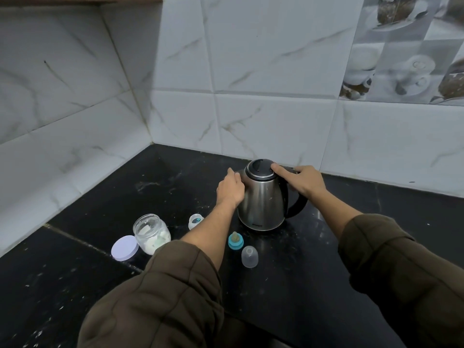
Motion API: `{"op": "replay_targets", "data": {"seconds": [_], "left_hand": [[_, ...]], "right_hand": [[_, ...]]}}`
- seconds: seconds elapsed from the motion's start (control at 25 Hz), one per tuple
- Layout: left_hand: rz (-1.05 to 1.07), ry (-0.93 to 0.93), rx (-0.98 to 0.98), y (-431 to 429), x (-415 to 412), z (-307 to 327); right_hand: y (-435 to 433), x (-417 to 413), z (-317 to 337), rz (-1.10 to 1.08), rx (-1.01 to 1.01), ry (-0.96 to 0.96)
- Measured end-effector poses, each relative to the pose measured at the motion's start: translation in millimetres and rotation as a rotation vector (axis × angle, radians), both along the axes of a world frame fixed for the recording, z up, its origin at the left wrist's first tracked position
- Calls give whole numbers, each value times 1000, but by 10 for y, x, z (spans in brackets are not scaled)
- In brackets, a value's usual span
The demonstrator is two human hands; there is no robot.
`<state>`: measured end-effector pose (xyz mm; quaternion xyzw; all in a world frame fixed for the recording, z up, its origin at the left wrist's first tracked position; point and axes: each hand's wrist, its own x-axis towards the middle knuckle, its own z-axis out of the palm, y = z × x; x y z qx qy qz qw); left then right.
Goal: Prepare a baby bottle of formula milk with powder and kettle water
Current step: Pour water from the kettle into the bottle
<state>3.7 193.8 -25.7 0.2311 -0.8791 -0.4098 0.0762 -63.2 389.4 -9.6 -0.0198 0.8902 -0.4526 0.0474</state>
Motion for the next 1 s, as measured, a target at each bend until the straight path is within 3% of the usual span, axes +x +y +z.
{"op": "replay_targets", "data": {"seconds": [0.16, 0.32, 0.6, 0.84, 1.0], "left_hand": [[110, -27, -142, -122, 177, 7], [194, -66, -236, -419, 398, 0], [199, -266, -59, -849, 757, -173], [128, -395, -46, -948, 916, -365], [165, -382, -7, -933, 998, -617]], "right_hand": [[-78, 67, -93, -118, -149, 75], [-283, 182, 14, -208, -131, 123], [-582, 260, 422, -116, -69, 245], [-709, 353, 537, -68, -36, 286], [-716, 409, 551, -60, -27, 309]]}}
